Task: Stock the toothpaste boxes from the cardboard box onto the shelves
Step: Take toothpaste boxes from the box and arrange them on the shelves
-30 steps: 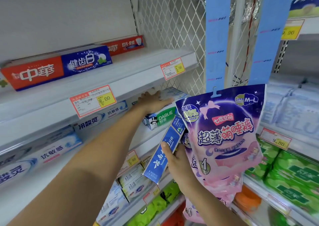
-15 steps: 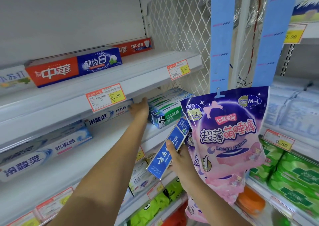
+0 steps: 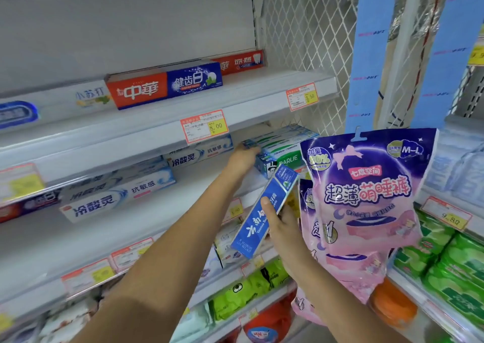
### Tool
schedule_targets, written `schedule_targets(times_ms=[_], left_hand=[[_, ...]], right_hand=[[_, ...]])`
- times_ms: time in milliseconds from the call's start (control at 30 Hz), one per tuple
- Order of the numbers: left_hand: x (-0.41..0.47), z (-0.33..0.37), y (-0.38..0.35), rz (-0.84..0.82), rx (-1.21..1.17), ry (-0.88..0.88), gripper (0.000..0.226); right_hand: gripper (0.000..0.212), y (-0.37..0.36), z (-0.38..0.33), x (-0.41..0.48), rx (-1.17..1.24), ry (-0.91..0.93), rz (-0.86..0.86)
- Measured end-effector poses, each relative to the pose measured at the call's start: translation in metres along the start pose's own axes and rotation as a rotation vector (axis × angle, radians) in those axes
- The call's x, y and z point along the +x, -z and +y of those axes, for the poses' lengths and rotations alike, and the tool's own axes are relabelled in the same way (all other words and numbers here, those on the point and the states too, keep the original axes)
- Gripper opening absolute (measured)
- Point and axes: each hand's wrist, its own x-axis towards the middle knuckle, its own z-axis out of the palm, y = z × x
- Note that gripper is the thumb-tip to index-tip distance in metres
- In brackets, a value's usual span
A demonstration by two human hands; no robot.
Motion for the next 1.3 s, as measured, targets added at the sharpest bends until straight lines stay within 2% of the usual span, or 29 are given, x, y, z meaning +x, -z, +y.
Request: schedule_targets(times_ms=[67, 167, 267, 333, 433, 467, 533, 600, 700, 767, 833, 933, 1000, 1167, 1300], left_hand=[[-0.036, -0.013, 0.025, -0.092, -0.023, -0.075, 0.023], [-0.108, -0.039, 0.077, -0.152, -0.095, -0.032, 0.023], [-0.174, -0.060, 0.129, -0.240, 0.113, 0.042, 0.037], [-0.203, -0.077, 0.165, -0.199, 0.217, 0.051, 0.034], [-0.243, -0.096, 0.225, -0.049, 0.214, 0.066, 0.031], [-0.256, -0.103, 0.248, -0.003, 0.214, 0.059, 0.027], [-0.285, -0.116, 0.293, 0.106, 0.165, 0.053, 0.028], [-0.316, -0.127, 0.336, 0.236, 0.080, 0.053, 0.037], [-0.359, -0.135, 0.394, 0.475, -0.061, 0.004, 0.033], [-0.379, -0.143, 0.428, 0.633, -0.136, -0.036, 0.024], [-0.396, -0.149, 0.456, 0.745, -0.211, -0.063, 0.005], [-0.416, -0.160, 0.497, 0.859, -0.241, -0.090, 0.009], [-0.432, -0.170, 0.528, 0.919, -0.290, -0.111, 0.010], [-0.468, -0.206, 0.615, 1.013, -0.372, -0.119, 0.023], [-0.482, -0.230, 0.687, 1.094, -0.439, -0.068, 0.025]], right_hand=[[0.035, -0.006, -0.009, -0.008, -0.042, 0.030, -0.022], [0.040, -0.020, -0.021, -0.021, -0.080, 0.040, -0.084], [0.034, -0.052, -0.032, -0.037, -0.066, 0.055, -0.185], [0.039, -0.082, -0.035, -0.047, -0.044, 0.058, -0.307], [0.084, -0.128, -0.038, -0.065, -0.023, 0.068, -0.516], [0.093, -0.142, -0.039, -0.069, 0.004, 0.071, -0.575], [0.099, -0.171, -0.044, -0.076, 0.023, 0.075, -0.659], [0.093, -0.202, -0.048, -0.083, 0.064, 0.083, -0.753], [0.066, -0.255, -0.052, -0.108, -0.044, 0.106, -0.936], [0.036, -0.290, -0.055, -0.130, -0.212, 0.141, -1.070], [0.022, -0.327, -0.059, -0.153, -0.401, 0.250, -1.159], [0.015, -0.384, -0.065, -0.189, -0.589, 0.335, -1.289], [0.024, -0.423, -0.065, -0.210, -0.651, 0.375, -1.331], [0.036, -0.524, -0.046, -0.252, -0.579, 0.315, -1.344], [0.025, -0.603, -0.018, -0.277, -0.529, 0.291, -1.246]])
